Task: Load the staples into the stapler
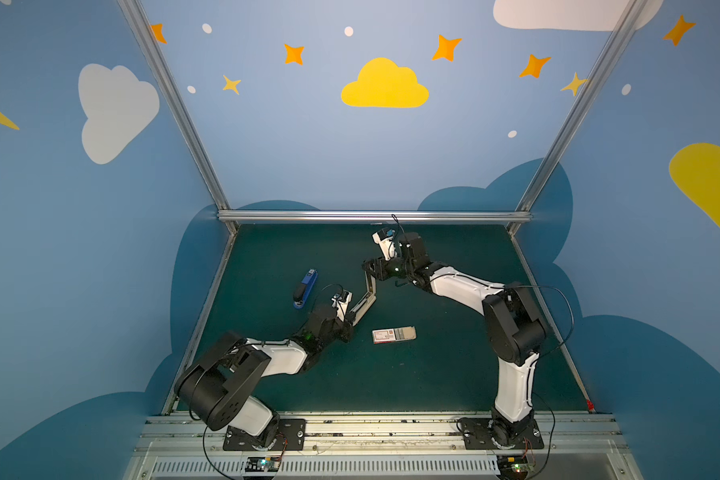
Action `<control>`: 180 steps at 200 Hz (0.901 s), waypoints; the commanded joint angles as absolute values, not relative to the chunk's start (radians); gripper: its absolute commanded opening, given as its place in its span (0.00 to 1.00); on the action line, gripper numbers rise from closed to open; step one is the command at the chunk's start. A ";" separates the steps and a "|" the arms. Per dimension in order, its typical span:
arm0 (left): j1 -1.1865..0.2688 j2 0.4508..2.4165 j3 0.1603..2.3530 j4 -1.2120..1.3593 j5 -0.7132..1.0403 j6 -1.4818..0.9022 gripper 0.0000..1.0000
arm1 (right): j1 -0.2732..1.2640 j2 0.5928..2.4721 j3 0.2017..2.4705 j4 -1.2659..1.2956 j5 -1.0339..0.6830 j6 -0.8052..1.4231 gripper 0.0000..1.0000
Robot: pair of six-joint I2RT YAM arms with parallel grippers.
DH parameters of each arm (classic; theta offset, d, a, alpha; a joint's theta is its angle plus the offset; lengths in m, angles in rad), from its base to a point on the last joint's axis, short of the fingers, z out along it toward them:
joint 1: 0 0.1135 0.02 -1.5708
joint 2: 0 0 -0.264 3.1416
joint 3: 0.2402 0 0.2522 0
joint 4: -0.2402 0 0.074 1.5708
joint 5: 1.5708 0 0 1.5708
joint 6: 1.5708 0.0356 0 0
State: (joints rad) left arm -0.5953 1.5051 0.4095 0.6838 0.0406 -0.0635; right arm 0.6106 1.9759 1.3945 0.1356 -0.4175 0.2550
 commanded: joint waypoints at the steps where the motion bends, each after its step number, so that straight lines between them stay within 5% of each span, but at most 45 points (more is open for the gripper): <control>1: -0.597 1.491 0.472 0.824 0.071 -0.031 0.04 | 0.712 1.931 1.373 0.036 -0.594 0.371 0.40; 180: -0.579 1.482 0.497 0.798 0.080 -0.026 0.04 | 0.780 1.909 1.377 -0.013 -0.548 0.313 0.41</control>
State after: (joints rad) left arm -0.5713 1.4960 0.4362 0.6865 0.0486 -0.0521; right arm 0.6720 1.9472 1.3911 0.0772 -0.3401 0.1741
